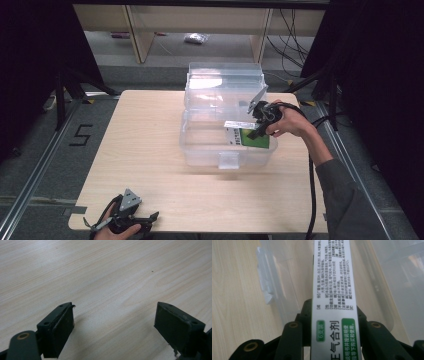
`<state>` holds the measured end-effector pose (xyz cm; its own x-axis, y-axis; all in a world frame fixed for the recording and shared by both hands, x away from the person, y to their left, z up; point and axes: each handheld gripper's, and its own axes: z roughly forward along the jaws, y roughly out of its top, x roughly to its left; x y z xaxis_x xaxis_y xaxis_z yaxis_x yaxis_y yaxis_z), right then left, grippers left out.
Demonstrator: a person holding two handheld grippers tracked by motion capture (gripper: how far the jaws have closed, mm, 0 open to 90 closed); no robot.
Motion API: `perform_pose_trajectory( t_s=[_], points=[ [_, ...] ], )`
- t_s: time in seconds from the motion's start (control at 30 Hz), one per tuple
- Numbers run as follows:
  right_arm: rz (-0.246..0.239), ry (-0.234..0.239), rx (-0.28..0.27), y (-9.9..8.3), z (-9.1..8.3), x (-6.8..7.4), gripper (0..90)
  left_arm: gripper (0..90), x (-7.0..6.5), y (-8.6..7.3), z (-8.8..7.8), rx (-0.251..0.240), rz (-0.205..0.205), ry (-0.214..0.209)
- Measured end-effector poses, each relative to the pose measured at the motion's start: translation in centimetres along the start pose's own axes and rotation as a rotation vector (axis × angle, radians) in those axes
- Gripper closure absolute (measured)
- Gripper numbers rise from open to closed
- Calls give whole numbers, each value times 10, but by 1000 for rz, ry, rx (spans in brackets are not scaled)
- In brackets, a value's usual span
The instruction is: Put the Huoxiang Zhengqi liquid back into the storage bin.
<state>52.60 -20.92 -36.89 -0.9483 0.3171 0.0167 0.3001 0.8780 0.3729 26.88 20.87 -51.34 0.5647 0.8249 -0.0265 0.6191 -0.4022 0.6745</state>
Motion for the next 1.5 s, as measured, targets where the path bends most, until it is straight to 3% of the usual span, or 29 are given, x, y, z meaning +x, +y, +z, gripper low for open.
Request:
perform_pose_trajectory(
  t_s=[0.13, 0.23, 0.3, 0.33, 0.37, 0.4, 0.43, 0.5, 0.8, 0.83, 0.97, 1.23, 1.3, 1.43, 1.5],
  points=[
    [-37, 7, -8, -3, 7, -3, 649, 153, -1, 0, 2, -14, -22, 16],
    [-2, 12, 4, -5, 10, -2, 648, 153, -1, -1, 2, -13, -19, 11],
    [-17, 6, 2, -6, 11, -4, 648, 153, 0, 0, 1, -7, -20, 9],
    [16, 10, 11, -6, 11, -2, 648, 153, -1, 0, 2, -13, -21, 15],
    [15, 13, 12, -7, 11, -2, 648, 153, 0, 0, 0, 2, -2, 1],
    [-27, 2, 2, -7, 12, -5, 647, 153, 0, 0, 0, 1, -3, 2],
    [16, 3, 16, -7, 12, -2, 648, 153, -1, 0, 1, -9, -15, 5],
    [-22, 10, 10, -7, 14, -5, 647, 153, 0, 0, 0, -9, -13, 3],
    [-6, 7, 29, -9, 21, -6, 646, 153, 0, 0, -1, 4, -2, -4],
    [36, 10, 37, -10, 21, -3, 646, 153, -1, 0, 0, -18, -20, 9],
    [3, 16, 57, -15, 31, -6, 644, 153, -1, 0, 0, -9, -15, -2],
    [-1, 0, 64, -13, 33, -7, 641, 153, 0, 1, -1, -8, 3, 3],
    [14, -2, 69, -13, 33, -5, 641, 153, -1, 1, 0, -23, -13, 4],
    [-15, -13, 91, -13, 33, -7, 638, 153, -1, 1, -1, -12, -9, 8],
    [5, -6, 95, -12, 34, -5, 637, 153, -1, 1, -1, -11, -9, 8]
  ],
)
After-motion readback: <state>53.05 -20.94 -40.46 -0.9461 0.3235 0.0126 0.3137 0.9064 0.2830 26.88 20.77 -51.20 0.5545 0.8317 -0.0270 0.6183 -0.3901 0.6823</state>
